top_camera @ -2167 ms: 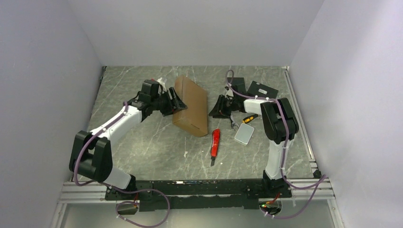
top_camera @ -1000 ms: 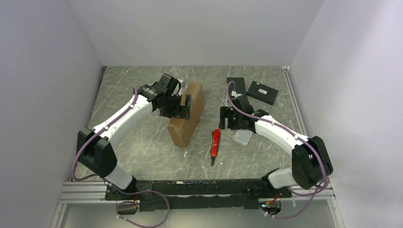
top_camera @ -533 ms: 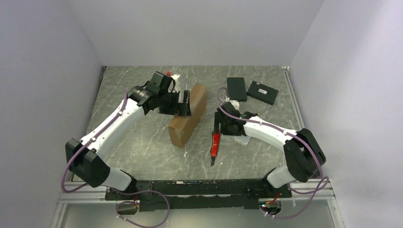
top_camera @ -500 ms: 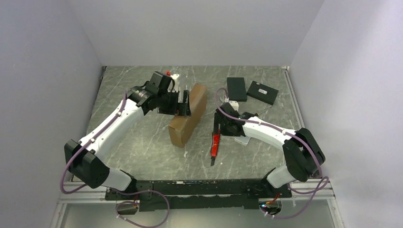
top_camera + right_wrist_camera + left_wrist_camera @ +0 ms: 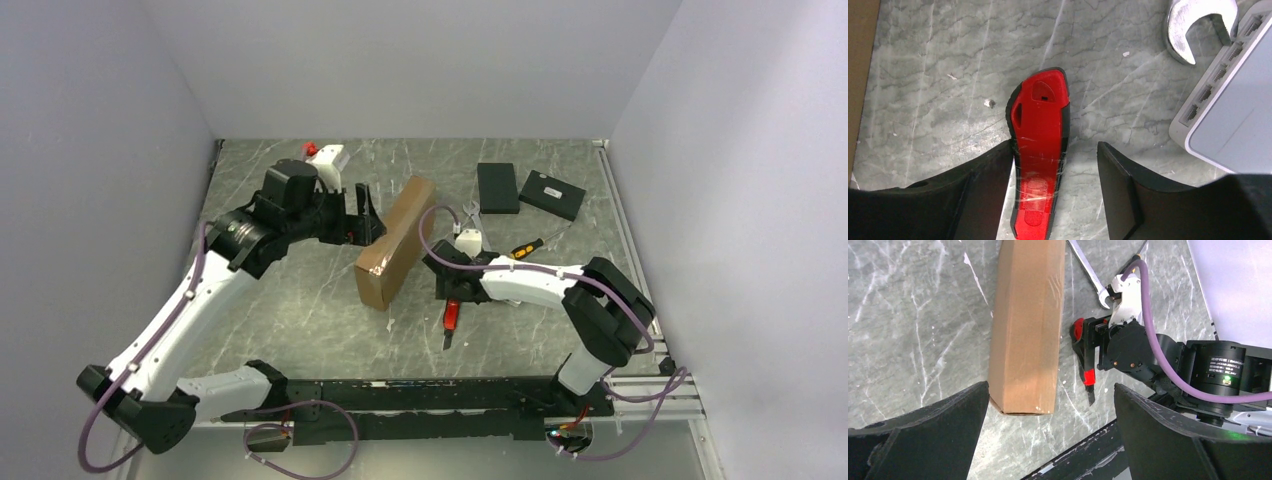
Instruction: Unpack the express box
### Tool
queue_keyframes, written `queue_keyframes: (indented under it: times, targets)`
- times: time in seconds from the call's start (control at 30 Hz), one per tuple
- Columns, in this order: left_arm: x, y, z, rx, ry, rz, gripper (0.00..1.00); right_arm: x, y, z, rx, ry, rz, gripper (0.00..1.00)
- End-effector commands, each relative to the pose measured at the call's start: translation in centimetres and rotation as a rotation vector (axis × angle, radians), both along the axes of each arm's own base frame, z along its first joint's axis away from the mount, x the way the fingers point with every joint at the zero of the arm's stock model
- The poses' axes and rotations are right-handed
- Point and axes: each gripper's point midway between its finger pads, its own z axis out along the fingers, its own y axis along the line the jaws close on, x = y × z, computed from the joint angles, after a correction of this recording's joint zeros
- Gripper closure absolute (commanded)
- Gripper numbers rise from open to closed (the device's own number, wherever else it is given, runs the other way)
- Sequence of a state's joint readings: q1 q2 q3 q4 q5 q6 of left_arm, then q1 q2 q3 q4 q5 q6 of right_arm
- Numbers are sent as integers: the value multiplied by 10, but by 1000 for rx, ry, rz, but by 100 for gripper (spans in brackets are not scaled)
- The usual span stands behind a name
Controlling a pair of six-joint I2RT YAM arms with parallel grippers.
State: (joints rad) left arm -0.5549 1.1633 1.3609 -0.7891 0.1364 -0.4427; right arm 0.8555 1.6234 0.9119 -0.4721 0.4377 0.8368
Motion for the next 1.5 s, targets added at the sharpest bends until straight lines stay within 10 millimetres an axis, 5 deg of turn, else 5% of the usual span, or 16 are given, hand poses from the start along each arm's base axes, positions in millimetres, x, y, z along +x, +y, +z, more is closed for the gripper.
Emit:
queue_keyframes:
  times: [0.0,0.23,0.43,0.53,0.77,1.03,1.23,1.47]
  targets:
    - [-1,13,19,-44,-82,78,1,7,-1,-1,15,-67,-68,36]
    - [-11,24,29,-76,-119,109,1,4,-2,-7,54,-79,-83,55]
    - [-18,23,31,-111,-114,104,0,11,-1,24,128,-186,-49,81]
    - [-21,20,34,-142,-110,96,0,15,-3,57,167,-275,-6,100]
    - [-31,-17,48,-307,-95,-66,1,9,6,162,425,-560,211,100]
    - [-66,-76,78,-634,-74,-478,0,-29,2,286,744,-857,389,100]
    - [-99,-102,92,-799,-22,-764,0,-49,19,344,908,-899,522,100]
    - [-107,-117,72,-693,-21,-734,2,-70,32,390,1056,-946,637,100]
